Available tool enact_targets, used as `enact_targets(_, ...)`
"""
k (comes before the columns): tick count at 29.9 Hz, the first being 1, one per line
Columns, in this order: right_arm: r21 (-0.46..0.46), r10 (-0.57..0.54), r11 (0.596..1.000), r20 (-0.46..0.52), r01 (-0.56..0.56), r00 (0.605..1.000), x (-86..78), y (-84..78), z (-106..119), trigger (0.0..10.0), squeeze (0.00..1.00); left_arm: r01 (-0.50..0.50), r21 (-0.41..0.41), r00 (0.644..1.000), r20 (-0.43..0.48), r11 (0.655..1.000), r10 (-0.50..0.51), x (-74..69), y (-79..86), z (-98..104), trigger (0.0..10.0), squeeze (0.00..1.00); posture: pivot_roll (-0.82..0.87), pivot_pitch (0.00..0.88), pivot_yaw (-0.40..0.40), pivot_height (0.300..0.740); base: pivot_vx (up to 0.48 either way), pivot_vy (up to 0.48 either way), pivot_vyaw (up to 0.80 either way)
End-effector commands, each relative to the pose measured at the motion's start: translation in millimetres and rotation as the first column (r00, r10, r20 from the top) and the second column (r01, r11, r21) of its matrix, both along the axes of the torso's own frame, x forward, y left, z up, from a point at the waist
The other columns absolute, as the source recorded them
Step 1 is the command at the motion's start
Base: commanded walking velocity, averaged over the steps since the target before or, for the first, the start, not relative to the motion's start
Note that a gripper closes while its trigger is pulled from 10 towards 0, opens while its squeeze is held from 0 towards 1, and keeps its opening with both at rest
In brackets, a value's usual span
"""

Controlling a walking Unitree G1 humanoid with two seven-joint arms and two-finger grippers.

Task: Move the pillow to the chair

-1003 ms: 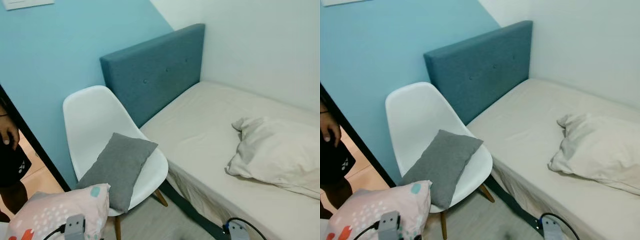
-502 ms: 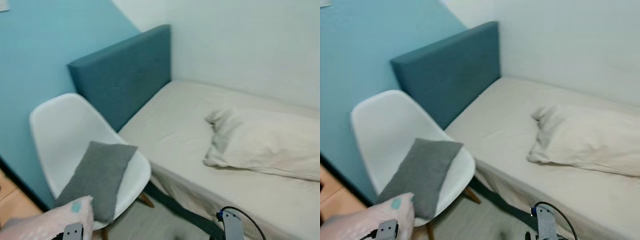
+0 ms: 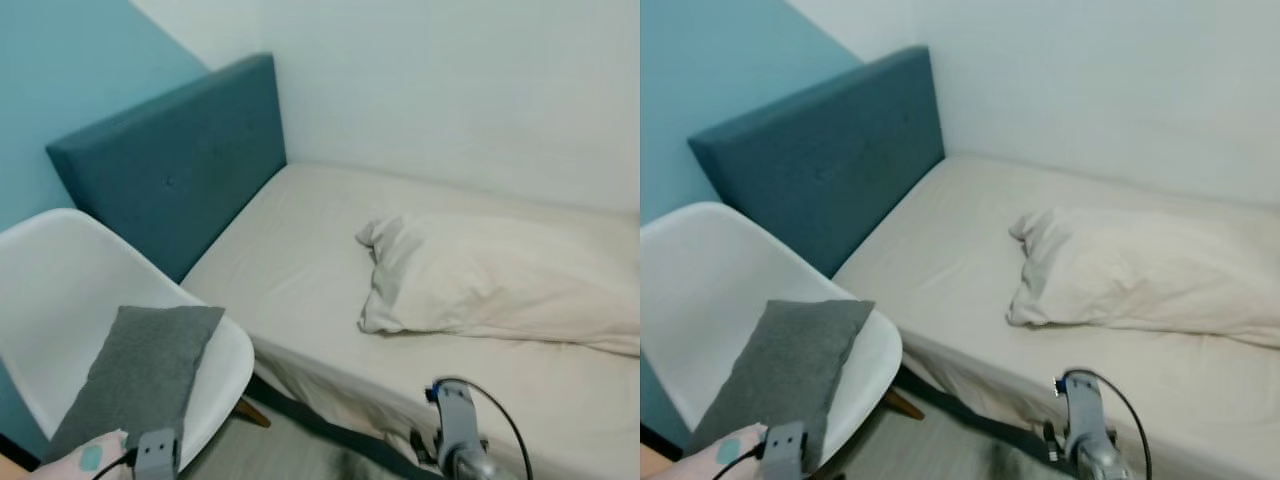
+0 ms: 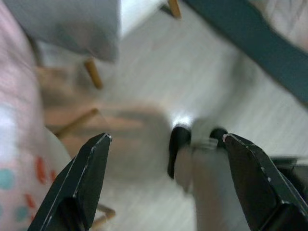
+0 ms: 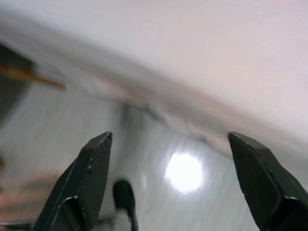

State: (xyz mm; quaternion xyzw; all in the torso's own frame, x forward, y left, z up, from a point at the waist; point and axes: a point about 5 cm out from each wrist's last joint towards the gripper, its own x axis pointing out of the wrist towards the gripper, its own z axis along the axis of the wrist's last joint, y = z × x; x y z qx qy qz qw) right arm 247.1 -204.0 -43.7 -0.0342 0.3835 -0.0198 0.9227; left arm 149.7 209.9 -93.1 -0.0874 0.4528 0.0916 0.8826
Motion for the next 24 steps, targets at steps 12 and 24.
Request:
enact_targets(12,0.039,-0.01,0.999,0.011,0.01,1.0,0.1,8.5,-1,10.0,0.0,0.009,0.003,1.0,0.004,1.0,-0.009,3.8,2.2,2,10.0,0.0,0.01,0.0,0.086,0.74,0.0,0.0,-0.68)
enact_targets(24,0.048,-0.007,0.999,0.03,0.006,1.0,6.0,10.3,3,10.0,0.0,0.029,0.014,1.0,0.0,0.999,-0.029,5.0,2.9,2,10.0,0.0,0.02,0.0,0.08,0.74,0.0,0.0,-0.68)
